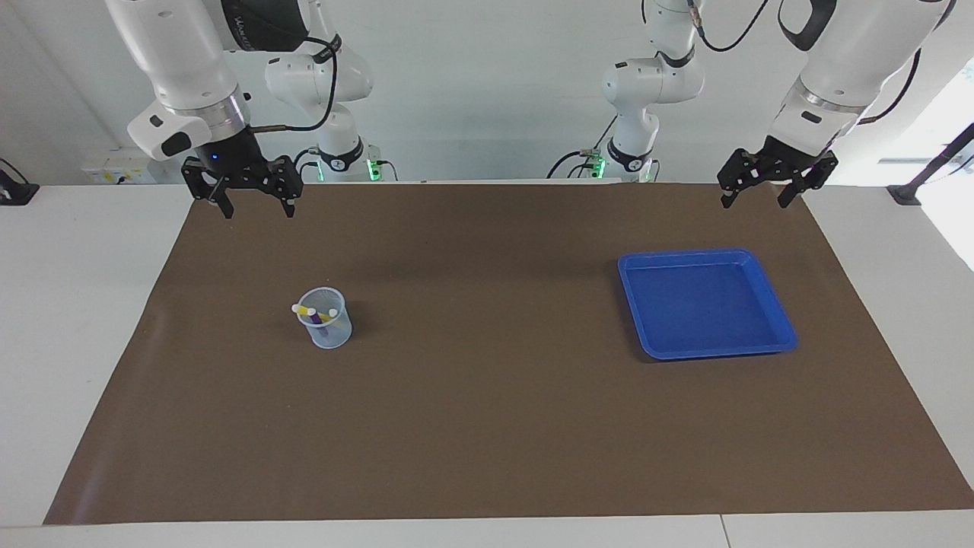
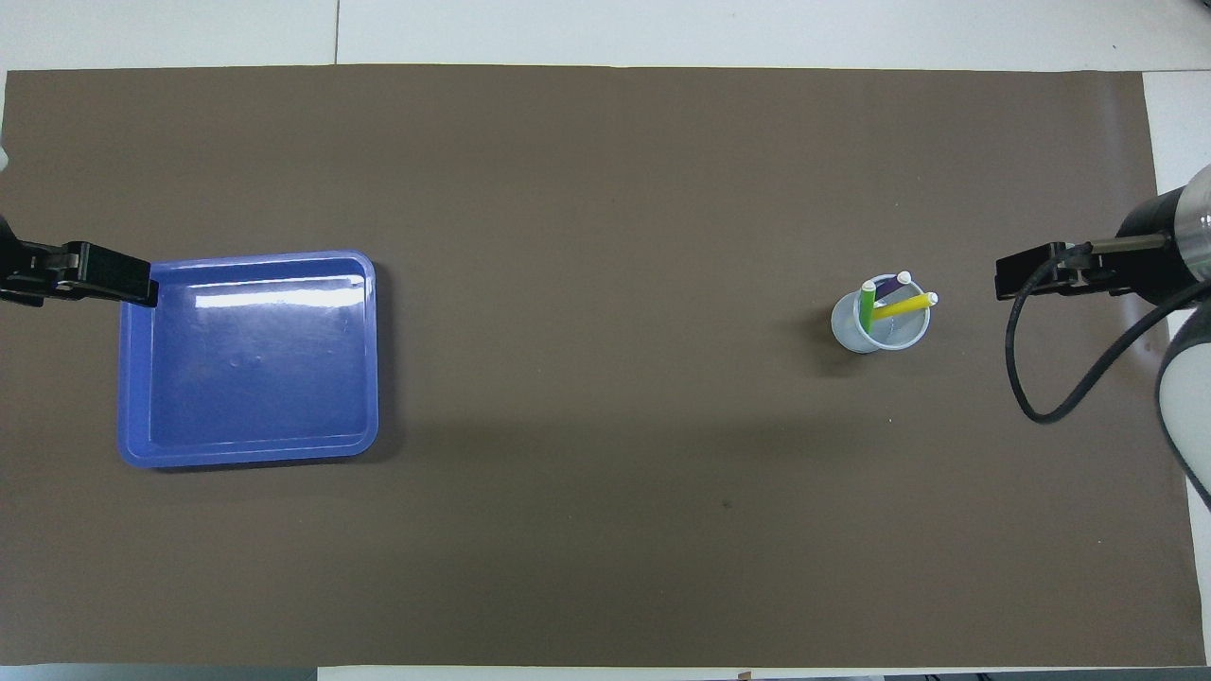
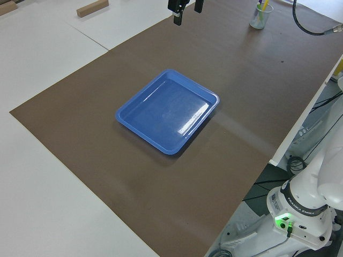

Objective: Right arm passes pens to left for tray arrangement
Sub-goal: 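Reach the right gripper toward the pens in the white cup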

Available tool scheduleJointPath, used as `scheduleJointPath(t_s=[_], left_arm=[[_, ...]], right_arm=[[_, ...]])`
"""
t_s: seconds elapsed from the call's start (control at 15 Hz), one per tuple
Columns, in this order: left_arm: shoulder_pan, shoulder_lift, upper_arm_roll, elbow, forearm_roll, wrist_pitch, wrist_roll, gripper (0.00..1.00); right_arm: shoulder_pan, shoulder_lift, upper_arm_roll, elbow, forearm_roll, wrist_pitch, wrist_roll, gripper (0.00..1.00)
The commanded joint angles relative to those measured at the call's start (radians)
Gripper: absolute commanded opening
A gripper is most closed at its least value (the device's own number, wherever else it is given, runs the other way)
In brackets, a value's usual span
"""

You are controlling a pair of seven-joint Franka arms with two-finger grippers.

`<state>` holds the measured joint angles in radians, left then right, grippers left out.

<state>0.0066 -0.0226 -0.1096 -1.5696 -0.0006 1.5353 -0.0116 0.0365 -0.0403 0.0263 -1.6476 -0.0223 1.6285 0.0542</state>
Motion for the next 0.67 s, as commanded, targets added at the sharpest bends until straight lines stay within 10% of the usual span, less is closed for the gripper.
scheduleJointPath(t_s=[0.0, 0.6], left_arm=[[-0.007, 0.0, 0.007, 0.008, 0.021, -0.02, 0.009, 1.0], [-0.005, -0.002, 0.007, 0.006, 0.021, -0.024, 0.009, 1.0]], right_arm=[[-0.001, -0.024, 0.001, -0.037, -0.002, 0.019, 0.007, 1.0], [-0.001, -0.026, 0.001, -0.034, -0.002, -0.001, 0.03, 1.0]])
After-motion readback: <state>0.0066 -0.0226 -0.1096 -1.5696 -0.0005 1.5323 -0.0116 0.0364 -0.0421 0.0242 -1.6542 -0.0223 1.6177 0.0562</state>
